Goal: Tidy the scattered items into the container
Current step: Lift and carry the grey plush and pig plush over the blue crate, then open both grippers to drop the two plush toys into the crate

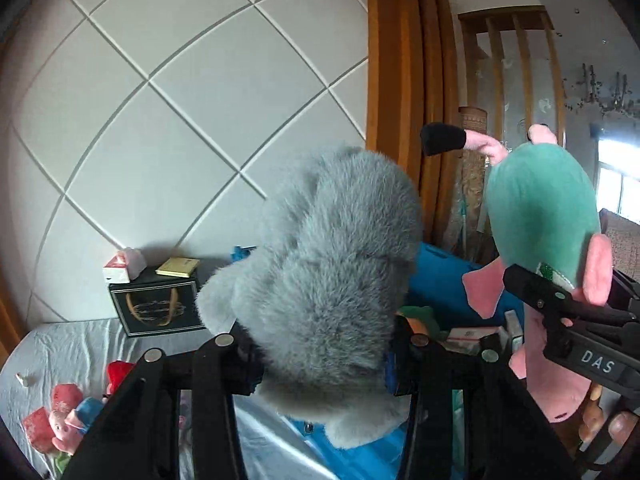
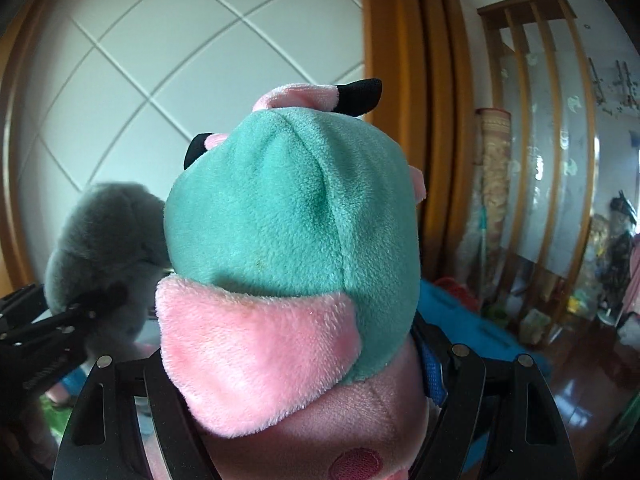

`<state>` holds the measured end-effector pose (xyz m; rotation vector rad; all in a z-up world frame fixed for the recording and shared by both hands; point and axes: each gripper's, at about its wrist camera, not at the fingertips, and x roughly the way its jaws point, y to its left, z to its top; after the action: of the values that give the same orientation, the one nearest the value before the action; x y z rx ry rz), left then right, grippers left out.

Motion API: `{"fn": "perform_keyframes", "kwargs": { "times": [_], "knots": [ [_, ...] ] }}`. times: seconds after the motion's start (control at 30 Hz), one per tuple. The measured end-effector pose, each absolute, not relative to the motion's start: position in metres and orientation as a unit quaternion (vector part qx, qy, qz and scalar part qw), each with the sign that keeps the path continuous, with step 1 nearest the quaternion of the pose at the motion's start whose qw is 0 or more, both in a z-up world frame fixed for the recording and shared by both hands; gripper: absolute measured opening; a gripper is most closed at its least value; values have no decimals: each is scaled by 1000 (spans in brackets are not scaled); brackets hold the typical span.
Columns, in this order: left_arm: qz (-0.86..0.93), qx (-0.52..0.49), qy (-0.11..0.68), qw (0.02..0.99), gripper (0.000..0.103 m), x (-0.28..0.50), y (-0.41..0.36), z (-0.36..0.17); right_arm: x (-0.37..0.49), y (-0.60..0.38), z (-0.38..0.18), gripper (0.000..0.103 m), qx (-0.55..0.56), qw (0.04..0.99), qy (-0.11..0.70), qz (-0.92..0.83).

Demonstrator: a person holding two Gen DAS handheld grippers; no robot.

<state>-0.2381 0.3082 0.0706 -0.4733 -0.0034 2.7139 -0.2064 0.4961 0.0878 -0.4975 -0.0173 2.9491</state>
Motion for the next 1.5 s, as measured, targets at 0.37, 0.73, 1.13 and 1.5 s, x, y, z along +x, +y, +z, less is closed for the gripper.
{"fn": "perform_keyframes", "kwargs": {
  "times": [0.37,0.73,1.13,1.5],
  "knots": [
    [923,-331,44,191,44,-267,508,29,-281,661,-5,80,-327,58,-40,942],
    [883,-438,69,152,57,-274,551,-31,-304,698,-44,87,-414,12,-16,910],
    [918,-367,47,142,79,-245,526,-3,-252,709,-1,103,-324,5,36,945],
    [943,-304,11,137,90,-205,478,25,-205,673,30,103,-281,-9,37,959]
  ]
}}
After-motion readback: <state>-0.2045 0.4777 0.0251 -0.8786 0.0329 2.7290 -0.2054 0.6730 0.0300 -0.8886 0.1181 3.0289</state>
